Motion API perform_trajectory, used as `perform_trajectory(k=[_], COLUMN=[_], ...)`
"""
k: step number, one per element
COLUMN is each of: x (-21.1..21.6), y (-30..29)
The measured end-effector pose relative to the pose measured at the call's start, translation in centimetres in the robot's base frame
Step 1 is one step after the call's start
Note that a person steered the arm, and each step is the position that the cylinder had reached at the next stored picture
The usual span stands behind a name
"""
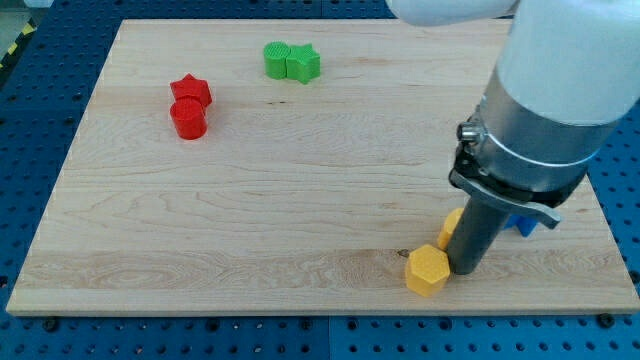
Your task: Slide the yellow heart a bit up
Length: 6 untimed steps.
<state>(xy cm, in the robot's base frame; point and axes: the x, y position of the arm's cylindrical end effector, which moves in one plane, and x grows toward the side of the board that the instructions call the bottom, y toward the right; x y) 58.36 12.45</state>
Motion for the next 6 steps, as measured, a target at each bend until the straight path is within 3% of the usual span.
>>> perform_trajectory(k=[1, 3, 6], x=[0.0, 0.9, -1.1], y=[-1.7, 3.8, 4.0])
